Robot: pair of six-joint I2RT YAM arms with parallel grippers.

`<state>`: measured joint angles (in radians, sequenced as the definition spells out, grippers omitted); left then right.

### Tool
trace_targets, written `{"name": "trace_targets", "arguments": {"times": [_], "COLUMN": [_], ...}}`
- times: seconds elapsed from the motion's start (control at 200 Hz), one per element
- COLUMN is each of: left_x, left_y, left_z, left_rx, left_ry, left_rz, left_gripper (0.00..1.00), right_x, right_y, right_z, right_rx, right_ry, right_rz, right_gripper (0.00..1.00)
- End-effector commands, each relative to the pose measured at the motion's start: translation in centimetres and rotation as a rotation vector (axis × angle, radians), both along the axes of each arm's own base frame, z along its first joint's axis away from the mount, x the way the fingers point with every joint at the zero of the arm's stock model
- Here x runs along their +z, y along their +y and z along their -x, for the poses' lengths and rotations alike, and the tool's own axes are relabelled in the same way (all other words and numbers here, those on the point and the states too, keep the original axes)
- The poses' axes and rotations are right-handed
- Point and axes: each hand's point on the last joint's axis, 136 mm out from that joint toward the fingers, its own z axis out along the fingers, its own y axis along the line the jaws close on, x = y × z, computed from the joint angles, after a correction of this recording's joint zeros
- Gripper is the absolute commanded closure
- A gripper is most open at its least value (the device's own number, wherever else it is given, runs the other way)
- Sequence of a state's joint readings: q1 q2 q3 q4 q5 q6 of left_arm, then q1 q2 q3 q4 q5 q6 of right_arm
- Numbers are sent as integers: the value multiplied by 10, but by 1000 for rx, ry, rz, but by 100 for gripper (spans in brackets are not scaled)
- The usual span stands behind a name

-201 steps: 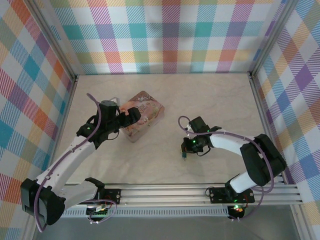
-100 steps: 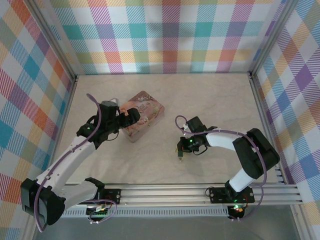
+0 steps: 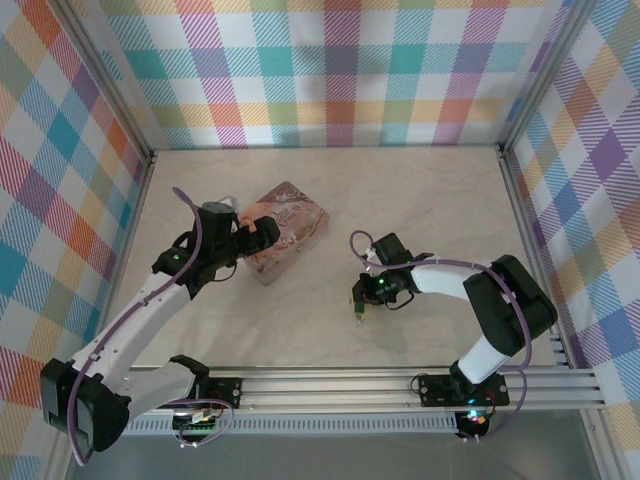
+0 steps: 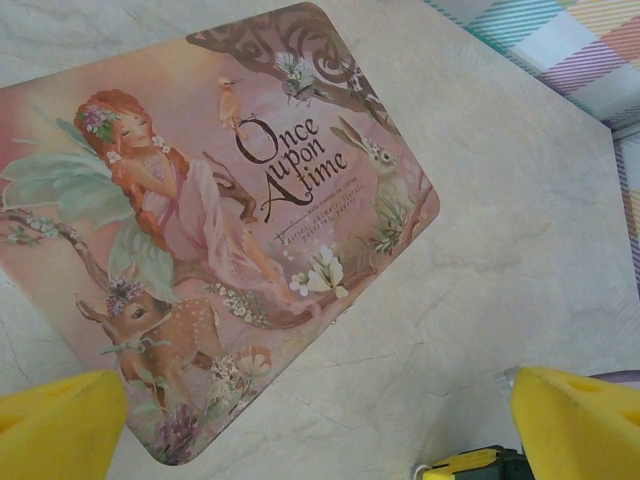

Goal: Unlock the padlock with the key

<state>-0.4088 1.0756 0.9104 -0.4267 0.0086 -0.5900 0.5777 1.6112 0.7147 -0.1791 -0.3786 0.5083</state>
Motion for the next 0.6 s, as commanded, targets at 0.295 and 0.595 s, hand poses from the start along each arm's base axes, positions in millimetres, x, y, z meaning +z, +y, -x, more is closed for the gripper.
{"name": "trace_targets", "arguments": {"times": [0.295, 0.595], "left_x": [7, 15], "left_y": [9, 20], "left_z": [3, 9], "left_rx": [11, 38], "left_ry": [-14, -37], "left_rz": [-29, -60], "left_gripper": [2, 1], "right_x": [-1, 23], "right_y": [-14, -23], "right_z": [-2, -13], "right_rx": [-15, -45], "right_ry": [-51, -158], "right_rz": [75, 101], "right_gripper": [72, 54]}}
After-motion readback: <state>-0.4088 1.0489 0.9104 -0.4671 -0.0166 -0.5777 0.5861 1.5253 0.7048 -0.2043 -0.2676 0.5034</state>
